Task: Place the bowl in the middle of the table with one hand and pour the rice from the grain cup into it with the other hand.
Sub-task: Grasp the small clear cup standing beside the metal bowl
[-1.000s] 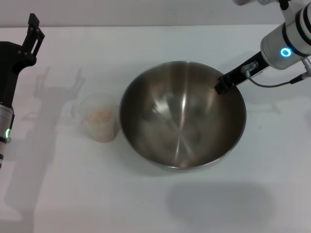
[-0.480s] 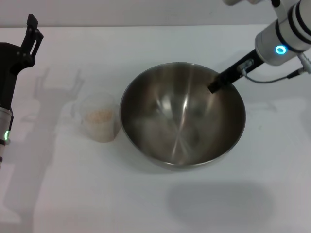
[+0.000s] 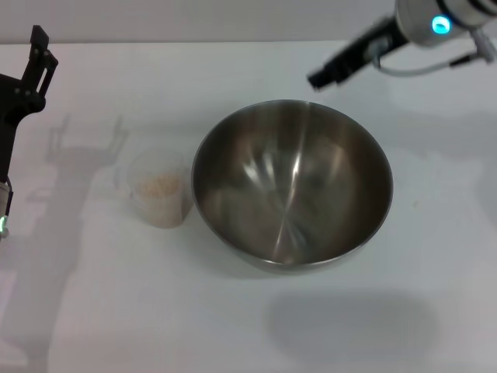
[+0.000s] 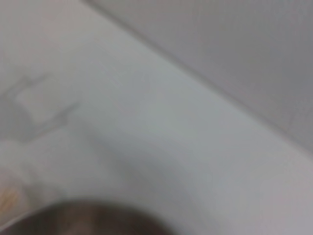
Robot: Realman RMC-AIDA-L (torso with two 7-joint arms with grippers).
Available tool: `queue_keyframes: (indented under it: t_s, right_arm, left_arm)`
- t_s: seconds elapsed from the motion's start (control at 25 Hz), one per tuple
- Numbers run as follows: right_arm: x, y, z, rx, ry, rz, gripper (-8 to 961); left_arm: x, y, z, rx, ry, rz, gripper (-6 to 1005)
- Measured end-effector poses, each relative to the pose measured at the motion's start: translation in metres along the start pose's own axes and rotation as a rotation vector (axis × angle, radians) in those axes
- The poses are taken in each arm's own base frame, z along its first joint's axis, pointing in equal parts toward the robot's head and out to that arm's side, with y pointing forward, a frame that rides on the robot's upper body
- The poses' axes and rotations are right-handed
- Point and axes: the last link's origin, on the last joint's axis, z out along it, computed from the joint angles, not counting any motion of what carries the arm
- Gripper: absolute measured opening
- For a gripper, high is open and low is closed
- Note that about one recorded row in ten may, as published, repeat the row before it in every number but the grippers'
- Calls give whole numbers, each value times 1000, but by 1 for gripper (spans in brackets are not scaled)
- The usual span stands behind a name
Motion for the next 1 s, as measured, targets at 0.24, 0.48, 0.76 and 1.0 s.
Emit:
queue_keyframes:
  t_s: [0.24, 0.48, 0.76, 1.0]
  right_arm:
    - [-20, -10, -7, 173, -254, -115, 492]
    - [-21, -6, -7, 379, -638, -204, 492]
    - [16, 12, -10, 542, -1117, -169, 492]
    - [82, 8, -7, 514, -1407, 44, 492]
  left_arm:
    - [3, -1, -3, 1, 19, 1, 863]
    - [5, 0, -2, -3, 34, 1, 863]
    - [7, 1, -2, -4, 46, 0, 864]
    - [6, -1, -3, -7, 43, -49, 864]
